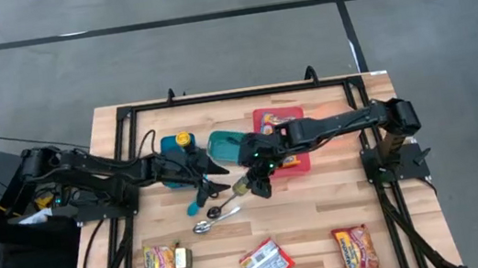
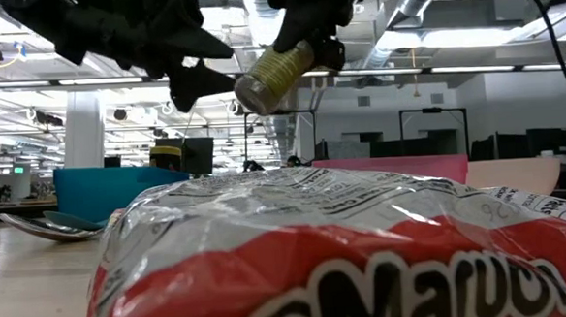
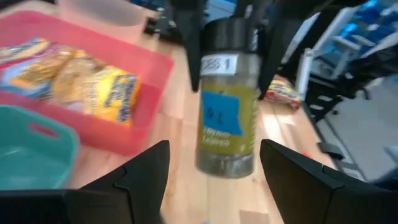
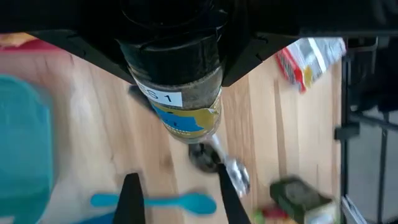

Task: Pick & Place Food Item
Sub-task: Put the green seasoning bottle into the blue bin

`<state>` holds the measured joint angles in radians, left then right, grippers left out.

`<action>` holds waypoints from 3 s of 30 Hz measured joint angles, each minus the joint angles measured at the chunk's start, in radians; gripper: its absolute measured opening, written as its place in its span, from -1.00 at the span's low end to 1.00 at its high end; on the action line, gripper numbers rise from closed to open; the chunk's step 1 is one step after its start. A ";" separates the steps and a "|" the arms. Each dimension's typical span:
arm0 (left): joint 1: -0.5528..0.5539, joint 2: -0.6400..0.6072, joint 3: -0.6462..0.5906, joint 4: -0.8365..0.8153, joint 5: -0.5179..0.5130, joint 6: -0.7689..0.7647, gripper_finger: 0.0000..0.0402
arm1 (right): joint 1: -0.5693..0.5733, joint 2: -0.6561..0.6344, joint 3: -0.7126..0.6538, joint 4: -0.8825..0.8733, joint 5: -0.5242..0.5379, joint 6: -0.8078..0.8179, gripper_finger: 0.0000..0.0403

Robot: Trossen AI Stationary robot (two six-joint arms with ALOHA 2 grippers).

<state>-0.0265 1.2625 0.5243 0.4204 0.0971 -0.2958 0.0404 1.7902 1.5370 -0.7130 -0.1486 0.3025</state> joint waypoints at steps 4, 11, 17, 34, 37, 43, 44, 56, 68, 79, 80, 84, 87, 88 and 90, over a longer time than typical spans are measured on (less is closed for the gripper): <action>0.000 0.035 0.000 0.083 0.074 0.002 0.22 | 0.012 0.030 0.029 -0.019 -0.007 -0.015 -0.04; 0.000 0.039 0.000 0.058 0.070 0.027 0.22 | 0.028 0.030 0.028 -0.036 -0.008 -0.015 -0.03; -0.007 0.039 0.000 0.059 0.031 0.095 0.22 | 0.032 0.030 0.028 -0.036 -0.008 -0.015 -0.04; -0.034 0.075 0.000 0.097 0.040 0.052 0.23 | 0.067 0.029 0.028 -0.039 -0.005 -0.033 -0.03; -0.033 0.098 0.000 0.130 0.040 0.047 0.27 | 0.067 0.029 0.028 -0.039 -0.003 -0.033 -0.03; -0.033 0.108 0.000 0.140 0.051 0.044 0.30 | 0.067 0.029 0.028 -0.043 -0.002 -0.025 -0.03; -0.033 0.108 0.000 0.141 0.051 0.044 0.31 | 0.067 0.029 0.028 -0.045 -0.002 -0.022 -0.03; -0.143 0.108 0.000 0.154 -0.121 0.339 0.27 | 0.067 0.029 0.028 -0.071 0.004 -0.014 -0.03; -0.239 0.108 0.000 0.137 -0.335 0.423 0.19 | 0.070 0.029 0.028 -0.087 0.005 0.004 -0.03; -0.240 0.108 0.000 0.141 -0.359 0.409 0.15 | 0.071 0.028 0.028 -0.096 0.019 0.004 -0.03; -0.240 0.108 0.000 0.141 -0.357 0.381 0.15 | 0.071 0.028 0.028 -0.096 0.019 0.004 -0.03; -0.234 0.108 0.000 0.139 -0.309 0.313 0.16 | 0.070 0.028 0.028 -0.084 0.019 0.022 -0.03; -0.238 0.108 0.000 0.137 -0.299 0.318 0.19 | 0.070 0.028 0.028 -0.072 0.019 0.037 -0.03; -0.238 0.108 0.000 0.137 -0.299 0.332 0.21 | 0.070 0.028 0.028 -0.072 0.019 0.038 -0.03; -0.238 0.108 0.000 0.138 -0.305 0.366 0.25 | 0.070 0.028 0.028 -0.072 0.019 0.038 -0.03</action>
<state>-0.2642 1.3701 0.5240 0.5587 -0.2075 0.0701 0.1108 1.8187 1.5650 -0.7853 -0.1299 0.3405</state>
